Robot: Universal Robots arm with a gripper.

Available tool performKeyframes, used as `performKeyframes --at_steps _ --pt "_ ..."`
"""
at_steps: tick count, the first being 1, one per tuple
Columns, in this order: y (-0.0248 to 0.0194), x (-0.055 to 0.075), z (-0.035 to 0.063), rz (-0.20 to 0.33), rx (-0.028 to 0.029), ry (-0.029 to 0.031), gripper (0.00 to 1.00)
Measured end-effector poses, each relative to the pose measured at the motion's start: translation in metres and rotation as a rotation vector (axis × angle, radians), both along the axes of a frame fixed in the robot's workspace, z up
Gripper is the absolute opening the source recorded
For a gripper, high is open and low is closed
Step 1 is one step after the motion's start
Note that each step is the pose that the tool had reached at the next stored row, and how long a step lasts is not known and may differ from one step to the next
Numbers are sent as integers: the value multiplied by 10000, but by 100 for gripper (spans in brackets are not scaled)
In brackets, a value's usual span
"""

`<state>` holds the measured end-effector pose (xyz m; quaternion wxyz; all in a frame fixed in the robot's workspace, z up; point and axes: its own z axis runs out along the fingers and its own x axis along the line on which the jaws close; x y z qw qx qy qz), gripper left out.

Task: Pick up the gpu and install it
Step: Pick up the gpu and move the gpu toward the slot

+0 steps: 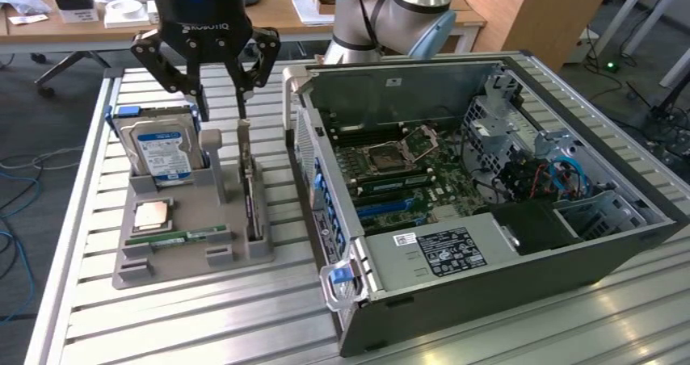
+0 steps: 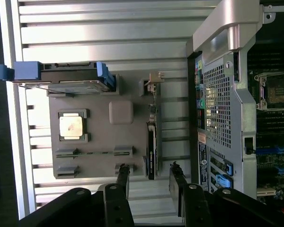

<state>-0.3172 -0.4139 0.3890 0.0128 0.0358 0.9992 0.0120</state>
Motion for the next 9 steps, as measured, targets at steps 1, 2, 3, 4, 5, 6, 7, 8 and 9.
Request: performKeyframes --at_steps 1,2,3,4,5,6,7,8,9 --pt "0 0 -5 0 1 -1 47" --pt "0 0 -12 0 2 -2 47" --pt "0 0 -21 0 1 -2 47" --pt "0 0 -32 0 1 -1 47" --pt "0 0 -44 1 0 -1 47" --pt "0 0 -55 1 1 -1 47" --pt "0 0 -67 0 1 -1 47" --pt "0 0 -79 0 1 -1 47" --pt "0 0 -92 0 1 -1 47"
